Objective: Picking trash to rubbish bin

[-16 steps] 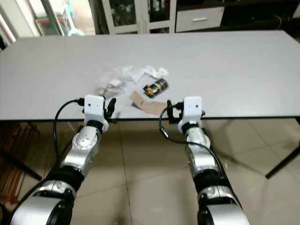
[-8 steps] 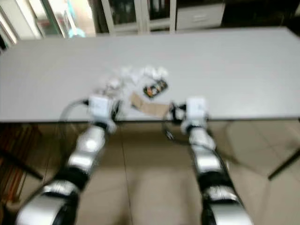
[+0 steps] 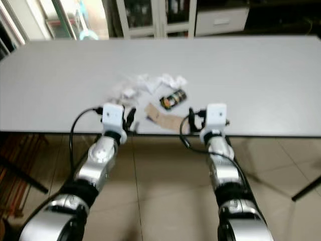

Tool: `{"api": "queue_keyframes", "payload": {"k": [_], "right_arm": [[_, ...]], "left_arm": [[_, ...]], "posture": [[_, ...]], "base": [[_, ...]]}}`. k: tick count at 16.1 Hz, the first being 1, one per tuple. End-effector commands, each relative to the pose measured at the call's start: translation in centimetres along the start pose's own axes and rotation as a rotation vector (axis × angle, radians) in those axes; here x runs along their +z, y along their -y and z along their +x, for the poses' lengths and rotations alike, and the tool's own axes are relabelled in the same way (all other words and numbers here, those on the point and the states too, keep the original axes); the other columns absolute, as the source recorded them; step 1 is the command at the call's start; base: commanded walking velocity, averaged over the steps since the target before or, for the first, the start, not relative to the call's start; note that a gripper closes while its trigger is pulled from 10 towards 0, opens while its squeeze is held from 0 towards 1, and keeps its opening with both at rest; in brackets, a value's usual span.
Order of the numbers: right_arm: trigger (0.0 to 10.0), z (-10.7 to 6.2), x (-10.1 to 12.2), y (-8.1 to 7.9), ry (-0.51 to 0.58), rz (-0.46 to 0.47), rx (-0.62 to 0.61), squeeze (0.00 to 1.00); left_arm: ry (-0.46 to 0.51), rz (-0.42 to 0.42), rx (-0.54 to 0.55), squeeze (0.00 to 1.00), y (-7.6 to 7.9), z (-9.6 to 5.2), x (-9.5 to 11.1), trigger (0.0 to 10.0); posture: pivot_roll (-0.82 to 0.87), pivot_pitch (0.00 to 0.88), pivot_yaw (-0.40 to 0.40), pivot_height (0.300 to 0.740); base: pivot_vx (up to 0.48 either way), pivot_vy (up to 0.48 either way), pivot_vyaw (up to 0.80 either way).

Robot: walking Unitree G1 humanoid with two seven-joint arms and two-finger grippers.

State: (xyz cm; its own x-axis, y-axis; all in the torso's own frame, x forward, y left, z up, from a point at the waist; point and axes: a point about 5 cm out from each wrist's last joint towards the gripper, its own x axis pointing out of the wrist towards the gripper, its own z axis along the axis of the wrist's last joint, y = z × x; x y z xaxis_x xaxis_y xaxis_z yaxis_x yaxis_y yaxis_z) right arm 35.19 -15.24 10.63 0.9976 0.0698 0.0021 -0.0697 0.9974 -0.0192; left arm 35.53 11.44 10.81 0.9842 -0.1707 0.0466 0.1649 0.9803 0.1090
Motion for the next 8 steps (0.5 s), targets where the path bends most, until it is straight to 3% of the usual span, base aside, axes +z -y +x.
{"api": "queue_keyframes", "payload": {"k": [1,8], "right_arm": [[10.0,0.17,0.18,-1.15,0.006,0.018,0.028,0.00],[10.0,0.16,0.16,-1.31,0.006,0.020,0.030,0.00]], "left_arm": [[-0.002,0.011,0.032,0.00,-1.17,-0.03,0.07,10.0],[0.015,0.015,0.027,0.00,-1.17,0.11,0.47,10.0]], "posture": [[-0.07,0.046,0.047,0.740],[-0.07,0.044,0.051,0.740]], "base": [[0.304,0.000,0.00],[0.305,0.000,0.00]]}}
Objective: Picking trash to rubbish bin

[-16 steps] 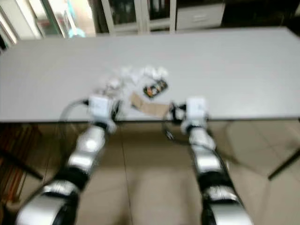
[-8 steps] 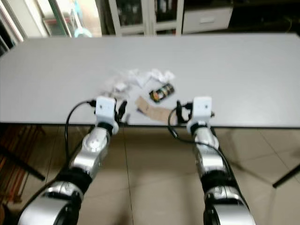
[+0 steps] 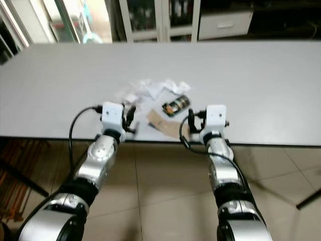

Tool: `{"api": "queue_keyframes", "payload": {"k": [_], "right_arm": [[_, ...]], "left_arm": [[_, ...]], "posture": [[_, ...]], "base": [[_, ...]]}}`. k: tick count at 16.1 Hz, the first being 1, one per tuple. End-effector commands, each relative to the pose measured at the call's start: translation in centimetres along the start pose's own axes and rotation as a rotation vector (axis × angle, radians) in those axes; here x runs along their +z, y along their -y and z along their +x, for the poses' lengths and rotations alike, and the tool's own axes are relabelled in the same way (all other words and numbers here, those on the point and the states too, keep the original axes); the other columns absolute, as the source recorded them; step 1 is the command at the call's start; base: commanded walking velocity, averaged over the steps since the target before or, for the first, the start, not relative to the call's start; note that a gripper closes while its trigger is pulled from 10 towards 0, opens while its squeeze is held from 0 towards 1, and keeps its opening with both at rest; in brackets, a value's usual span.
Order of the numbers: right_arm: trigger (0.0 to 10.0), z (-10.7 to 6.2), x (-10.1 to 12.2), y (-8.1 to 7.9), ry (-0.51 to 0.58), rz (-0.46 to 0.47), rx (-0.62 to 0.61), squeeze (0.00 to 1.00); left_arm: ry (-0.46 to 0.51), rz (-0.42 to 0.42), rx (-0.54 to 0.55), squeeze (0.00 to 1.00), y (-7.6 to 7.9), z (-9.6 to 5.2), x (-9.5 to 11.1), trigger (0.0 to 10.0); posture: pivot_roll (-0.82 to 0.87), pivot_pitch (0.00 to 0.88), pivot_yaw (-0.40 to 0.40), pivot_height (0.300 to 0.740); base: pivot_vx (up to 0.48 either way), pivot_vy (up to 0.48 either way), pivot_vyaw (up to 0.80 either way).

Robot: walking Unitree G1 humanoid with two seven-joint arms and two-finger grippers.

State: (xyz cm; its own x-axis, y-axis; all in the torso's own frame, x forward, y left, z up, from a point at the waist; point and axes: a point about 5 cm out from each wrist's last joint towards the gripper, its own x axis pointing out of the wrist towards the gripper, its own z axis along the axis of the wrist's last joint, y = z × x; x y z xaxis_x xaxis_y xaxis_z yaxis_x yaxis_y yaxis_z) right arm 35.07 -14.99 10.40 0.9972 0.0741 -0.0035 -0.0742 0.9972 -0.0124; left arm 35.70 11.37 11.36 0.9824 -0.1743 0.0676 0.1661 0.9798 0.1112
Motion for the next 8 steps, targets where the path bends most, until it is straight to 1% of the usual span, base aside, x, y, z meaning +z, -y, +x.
{"api": "queue_keyframes", "payload": {"k": [1,4,6,7,8], "right_arm": [[10.0,0.3,0.4,-1.1,0.012,0.014,0.024,0.00],[10.0,0.3,0.3,-1.0,0.012,0.016,0.018,0.00],[10.0,0.2,0.4,-0.8,0.013,0.019,0.014,0.00],[10.0,0.2,0.4,-0.8,0.014,0.019,0.012,0.00],[10.0,0.3,0.4,-0.8,0.014,0.020,0.012,0.00]], "left_arm": [[0.012,0.002,0.026,0.00,-1.1,0.0,0.2,10.0],[0.039,0.000,0.010,0.00,-0.9,0.0,0.7,10.0],[0.079,-0.002,-0.020,0.00,-0.6,0.1,1.7,10.0],[0.114,-0.014,-0.064,0.00,-0.3,0.3,2.7,10.0],[0.160,-0.089,-0.123,0.00,0.0,0.4,4.4,10.0]], "posture": [[-0.07,0.046,0.052,0.740],[-0.07,0.050,0.054,0.740],[-0.07,0.054,0.053,0.740],[-0.07,0.054,0.053,0.740],[-0.07,0.057,0.053,0.740]], "base": [[0.289,0.000,0.00],[0.000,0.000,0.00],[0.000,0.000,0.00],[0.000,0.000,0.00],[0.000,0.000,0.00]]}}
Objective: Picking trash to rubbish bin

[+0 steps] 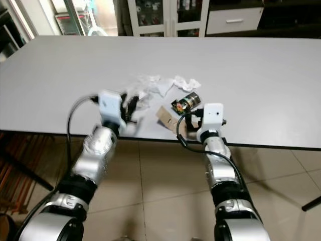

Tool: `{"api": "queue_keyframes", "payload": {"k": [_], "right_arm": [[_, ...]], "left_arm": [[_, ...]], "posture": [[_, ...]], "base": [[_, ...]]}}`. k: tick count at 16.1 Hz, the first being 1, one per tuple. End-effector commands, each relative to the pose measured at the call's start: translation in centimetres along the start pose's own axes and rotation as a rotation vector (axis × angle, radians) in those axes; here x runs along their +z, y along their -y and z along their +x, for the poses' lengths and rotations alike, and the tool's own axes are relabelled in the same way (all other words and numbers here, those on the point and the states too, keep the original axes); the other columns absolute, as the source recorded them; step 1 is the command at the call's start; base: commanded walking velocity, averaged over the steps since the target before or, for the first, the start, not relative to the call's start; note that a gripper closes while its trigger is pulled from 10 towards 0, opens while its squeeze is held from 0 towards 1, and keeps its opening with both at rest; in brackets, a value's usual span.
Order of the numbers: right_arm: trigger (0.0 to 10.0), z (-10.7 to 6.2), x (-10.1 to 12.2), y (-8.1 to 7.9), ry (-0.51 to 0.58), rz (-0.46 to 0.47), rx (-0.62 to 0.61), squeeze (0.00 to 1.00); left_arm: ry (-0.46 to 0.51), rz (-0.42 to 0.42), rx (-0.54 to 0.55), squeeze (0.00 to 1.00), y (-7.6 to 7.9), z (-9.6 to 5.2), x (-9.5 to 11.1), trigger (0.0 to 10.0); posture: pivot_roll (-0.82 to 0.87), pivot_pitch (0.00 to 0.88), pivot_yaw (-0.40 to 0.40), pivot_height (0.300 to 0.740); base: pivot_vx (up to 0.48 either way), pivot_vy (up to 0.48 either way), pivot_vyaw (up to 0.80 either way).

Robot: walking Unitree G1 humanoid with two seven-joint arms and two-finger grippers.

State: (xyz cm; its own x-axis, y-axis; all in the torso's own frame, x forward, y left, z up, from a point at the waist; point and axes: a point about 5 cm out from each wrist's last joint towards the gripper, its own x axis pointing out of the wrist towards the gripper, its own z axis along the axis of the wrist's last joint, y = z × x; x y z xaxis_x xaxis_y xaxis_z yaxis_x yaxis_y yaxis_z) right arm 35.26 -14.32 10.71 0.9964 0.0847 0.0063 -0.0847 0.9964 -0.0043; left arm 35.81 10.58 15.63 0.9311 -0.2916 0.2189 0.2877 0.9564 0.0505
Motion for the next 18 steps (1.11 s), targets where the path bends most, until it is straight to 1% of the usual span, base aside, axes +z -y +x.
{"api": "queue_keyframes", "payload": {"k": [1,4,5,6,9,10,12,13,14,15,16,17,18], "right_arm": [[10.0,0.0,0.1,-0.2,0.004,0.012,0.001,0.00],[10.0,0.1,0.1,-0.1,0.003,0.013,0.003,0.00],[10.0,0.1,0.1,-0.2,0.003,0.014,0.003,0.00],[10.0,0.1,0.1,-0.2,0.003,0.015,0.004,0.00],[10.0,0.1,0.0,-0.2,0.000,0.015,0.004,0.00],[10.0,0.0,-0.2,-0.1,-0.011,0.007,0.020,0.00],[10.0,-0.4,-0.9,0.9,-0.054,-0.009,0.044,0.00],[10.0,-0.5,-1.1,1.0,-0.065,-0.015,0.055,0.00],[10.0,-0.8,-1.6,1.3,-0.102,-0.048,0.094,0.00],[10.0,-1.2,-2.3,2.2,-0.153,-0.100,0.095,0.00],[10.0,-1.5,-2.6,3.0,-0.175,-0.110,0.085,0.00],[10.0,-1.9,-2.6,3.7,-0.169,-0.102,0.091,0.00],[10.0,-2.1,-2.4,3.8,-0.163,-0.104,0.119,0.00]], "left_arm": [[0.009,-0.023,-0.043,0.00,-0.2,-0.1,0.7,10.0],[0.009,-0.032,-0.092,0.00,-0.5,-0.3,1.4,10.0],[-0.018,-0.045,-0.152,0.00,-0.2,-0.7,1.2,10.0],[-0.049,-0.050,-0.201,0.00,0.1,-1.2,0.8,10.0],[-0.116,-0.087,-0.229,0.00,0.2,-1.8,-0.3,10.0],[-0.156,-0.075,-0.252,0.00,0.5,-2.1,-1.1,10.0],[-0.213,-0.074,-0.258,0.00,0.7,-2.7,-2.4,10.0],[-0.219,-0.075,-0.260,0.00,0.7,-2.8,-2.5,10.0],[-0.230,-0.078,-0.262,0.00,0.8,-2.9,-2.7,10.0],[-0.238,-0.075,-0.263,0.00,0.9,-2.9,-2.8,10.0],[-0.245,-0.068,-0.263,0.00,0.9,-3.0,-3.0,10.0],[-0.250,-0.067,-0.263,0.00,0.9,-3.0,-3.1,10.0],[-0.253,-0.069,-0.262,0.00,1.0,-3.1,-3.3,10.0]], "posture": [[-0.06,0.058,0.052,0.740],[-0.06,0.057,0.053,0.740],[-0.06,0.057,0.053,0.740],[-0.06,0.057,0.053,0.740],[-0.06,0.056,0.055,0.740],[-0.06,0.056,0.055,0.740],[-0.07,0.057,0.056,0.740],[-0.07,0.057,0.056,0.740],[-0.07,0.060,0.055,0.740],[-0.07,0.060,0.054,0.740],[-0.07,0.061,0.052,0.740],[-0.08,0.063,0.051,0.740],[-0.08,0.062,0.051,0.740]], "base": [[0.000,0.000,0.00],[0.000,0.000,0.00],[0.000,0.000,0.00],[0.000,0.000,0.00],[0.000,0.000,0.00],[0.000,0.000,0.00],[0.000,0.000,0.00],[0.000,0.000,0.00],[0.000,0.000,0.00],[0.000,0.000,0.00],[0.000,0.000,0.00],[0.000,0.000,0.00],[0.000,0.000,0.00]]}}
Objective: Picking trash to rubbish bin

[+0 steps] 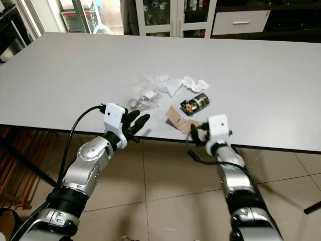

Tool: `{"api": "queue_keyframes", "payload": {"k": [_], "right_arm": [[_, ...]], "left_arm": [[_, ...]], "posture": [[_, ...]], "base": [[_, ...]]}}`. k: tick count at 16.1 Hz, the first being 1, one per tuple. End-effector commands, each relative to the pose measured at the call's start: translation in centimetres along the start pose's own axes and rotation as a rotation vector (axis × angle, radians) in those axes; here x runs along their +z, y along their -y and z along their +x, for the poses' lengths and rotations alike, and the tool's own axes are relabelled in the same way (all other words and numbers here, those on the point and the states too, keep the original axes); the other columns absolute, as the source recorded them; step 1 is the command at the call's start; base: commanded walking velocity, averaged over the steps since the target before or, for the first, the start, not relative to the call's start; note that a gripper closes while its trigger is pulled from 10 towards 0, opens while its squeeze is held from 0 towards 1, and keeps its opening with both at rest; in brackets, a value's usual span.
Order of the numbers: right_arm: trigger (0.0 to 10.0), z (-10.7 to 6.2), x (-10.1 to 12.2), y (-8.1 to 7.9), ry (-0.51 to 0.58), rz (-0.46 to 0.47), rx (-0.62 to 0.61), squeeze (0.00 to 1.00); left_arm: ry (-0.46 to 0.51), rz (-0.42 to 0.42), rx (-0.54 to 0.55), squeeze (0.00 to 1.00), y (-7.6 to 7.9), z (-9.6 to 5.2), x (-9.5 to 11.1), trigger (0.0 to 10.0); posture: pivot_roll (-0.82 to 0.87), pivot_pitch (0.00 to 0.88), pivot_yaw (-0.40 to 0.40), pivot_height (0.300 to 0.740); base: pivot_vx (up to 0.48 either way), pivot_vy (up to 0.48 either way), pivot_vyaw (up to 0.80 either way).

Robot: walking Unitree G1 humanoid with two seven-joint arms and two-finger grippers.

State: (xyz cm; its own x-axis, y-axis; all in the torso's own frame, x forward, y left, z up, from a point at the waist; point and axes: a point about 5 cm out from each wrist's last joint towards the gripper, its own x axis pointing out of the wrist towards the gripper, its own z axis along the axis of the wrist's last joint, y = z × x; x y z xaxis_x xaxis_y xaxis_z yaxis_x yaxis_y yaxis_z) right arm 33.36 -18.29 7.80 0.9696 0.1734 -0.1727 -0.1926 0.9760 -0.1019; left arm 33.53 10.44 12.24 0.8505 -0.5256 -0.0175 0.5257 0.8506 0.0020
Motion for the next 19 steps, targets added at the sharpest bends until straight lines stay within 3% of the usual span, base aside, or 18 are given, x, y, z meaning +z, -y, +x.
{"api": "queue_keyframes", "payload": {"k": [1,6,9,12,19], "right_arm": [[10.0,-0.2,0.8,-0.2,0.024,0.021,0.055,0.00],[10.0,-1.2,2.2,-0.7,0.067,-0.011,0.196,0.00],[10.0,-1.5,2.3,-1.6,0.071,0.005,0.248,0.00],[10.0,-1.7,2.3,-2.3,0.069,0.014,0.277,0.00],[10.0,-1.8,2.5,-2.4,0.068,0.020,0.273,0.00]], "left_arm": [[-0.035,0.001,-0.004,0.00,0.1,-0.1,-0.9,10.0],[-0.077,-0.041,0.007,0.00,0.3,-0.1,-2.4,10.0],[-0.064,-0.146,0.034,0.00,0.2,0.1,-2.9,10.0],[-0.003,-0.230,0.015,0.00,0.1,0.4,-2.1,10.0],[0.077,-0.143,-0.094,0.00,-0.7,-0.7,0.8,10.0]], "posture": [[-0.08,0.063,0.052,0.740],[-0.10,0.058,0.053,0.740],[-0.10,0.049,0.056,0.740],[-0.10,0.041,0.058,0.740],[-0.11,0.022,0.069,0.740]], "base": [[0.000,0.000,0.00],[0.000,0.000,0.00],[0.000,0.000,0.00],[0.000,0.000,0.00],[0.000,0.000,0.00]]}}
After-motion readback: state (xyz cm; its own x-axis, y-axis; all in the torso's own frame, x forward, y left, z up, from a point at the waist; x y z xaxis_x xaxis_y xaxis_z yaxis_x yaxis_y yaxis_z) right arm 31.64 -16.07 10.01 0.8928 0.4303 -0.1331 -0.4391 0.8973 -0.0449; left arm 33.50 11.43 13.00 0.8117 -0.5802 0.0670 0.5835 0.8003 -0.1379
